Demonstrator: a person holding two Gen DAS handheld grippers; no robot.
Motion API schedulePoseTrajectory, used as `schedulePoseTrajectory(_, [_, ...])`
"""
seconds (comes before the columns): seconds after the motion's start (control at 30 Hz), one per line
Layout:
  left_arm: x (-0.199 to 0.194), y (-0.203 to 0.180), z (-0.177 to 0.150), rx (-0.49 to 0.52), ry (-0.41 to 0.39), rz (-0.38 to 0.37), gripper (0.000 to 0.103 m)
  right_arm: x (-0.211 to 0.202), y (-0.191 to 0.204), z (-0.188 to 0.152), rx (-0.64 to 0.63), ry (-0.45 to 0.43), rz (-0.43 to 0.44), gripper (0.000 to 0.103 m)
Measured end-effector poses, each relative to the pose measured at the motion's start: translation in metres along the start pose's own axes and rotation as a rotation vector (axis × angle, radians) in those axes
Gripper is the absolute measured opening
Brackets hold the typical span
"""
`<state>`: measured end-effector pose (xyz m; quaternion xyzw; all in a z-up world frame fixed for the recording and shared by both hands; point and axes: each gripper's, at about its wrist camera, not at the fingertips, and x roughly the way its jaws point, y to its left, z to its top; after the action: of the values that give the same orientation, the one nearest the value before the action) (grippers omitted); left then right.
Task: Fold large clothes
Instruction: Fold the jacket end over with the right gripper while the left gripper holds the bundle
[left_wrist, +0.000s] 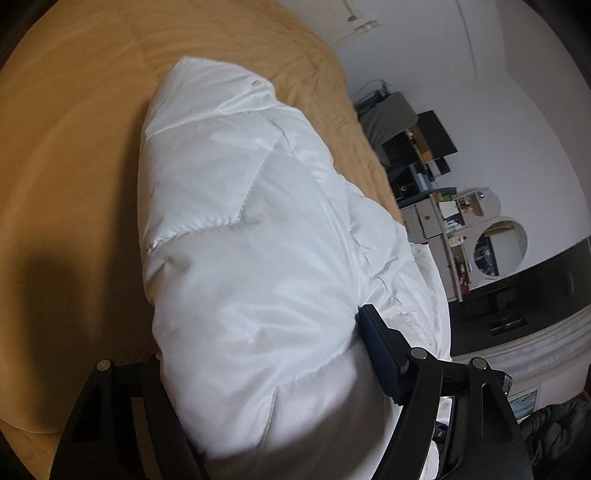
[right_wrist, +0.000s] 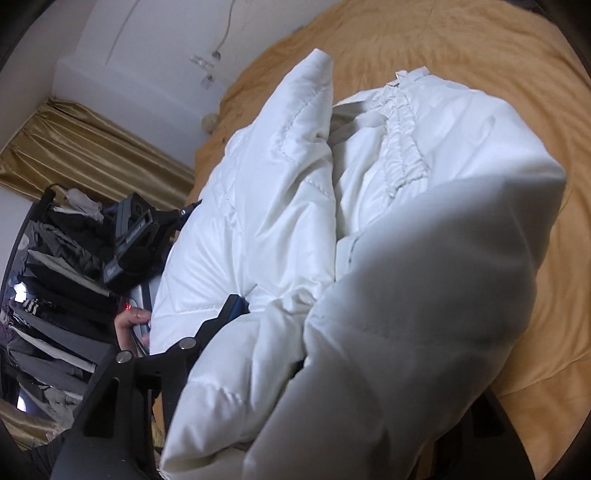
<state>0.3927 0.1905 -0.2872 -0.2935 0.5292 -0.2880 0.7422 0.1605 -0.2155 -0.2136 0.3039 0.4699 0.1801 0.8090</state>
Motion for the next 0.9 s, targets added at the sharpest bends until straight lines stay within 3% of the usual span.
schedulePoseTrajectory(0.1, [0.015, 0.049, -0.019, -0.103, 0.003, -0.038, 0.088, 0.042, -0.020, -0.010, 0.016, 0.080, -0.047, 0.063])
schedulePoseTrajectory(0.17, [0.012, 0.063, -0.028, -0.166, -0.025, -0.096, 0.088, 0.056, -0.036, -0.015, 0.021, 0.093, -0.037, 0.071])
schedulePoseTrajectory(0.27, [-0.009, 0.051, -0.032, -0.166, -0.059, -0.005, 0.088, 0.056, -0.048, -0.011, 0.047, 0.108, -0.008, 0.073])
schedulePoseTrajectory(0.37, [-0.040, 0.012, -0.039, -0.046, -0.085, 0.136, 0.088, 0.060, -0.055, -0.004, 0.066, 0.116, -0.009, 0.079])
schedulePoseTrajectory(0.43, [-0.055, -0.024, -0.056, 0.080, -0.103, 0.252, 0.088, 0.060, -0.062, 0.000, 0.073, 0.112, -0.048, 0.093])
schedulePoseTrajectory(0.57, [-0.060, -0.089, -0.105, 0.286, -0.151, 0.348, 0.088, 0.057, -0.074, -0.004, 0.084, 0.125, -0.029, 0.094])
schedulePoseTrajectory(0.63, [-0.032, -0.126, -0.123, 0.383, -0.196, 0.373, 0.088, 0.053, -0.078, -0.001, 0.059, 0.122, -0.045, 0.094])
schedulePoseTrajectory(0.7, [0.007, -0.139, -0.140, 0.439, -0.153, 0.436, 0.089, 0.050, -0.079, 0.001, 0.047, 0.123, -0.053, 0.094])
schedulePoseTrajectory(0.73, [0.027, -0.138, -0.151, 0.496, -0.117, 0.512, 0.090, 0.044, -0.083, 0.001, 0.043, 0.129, -0.054, 0.094])
schedulePoseTrajectory(0.8, [0.051, -0.149, -0.174, 0.623, -0.139, 0.626, 0.096, 0.028, -0.091, 0.006, 0.030, 0.139, -0.067, 0.094])
schedulePoseTrajectory(0.9, [0.056, -0.149, -0.179, 0.598, -0.130, 0.610, 0.097, -0.007, -0.086, 0.014, -0.035, 0.106, -0.156, 0.089])
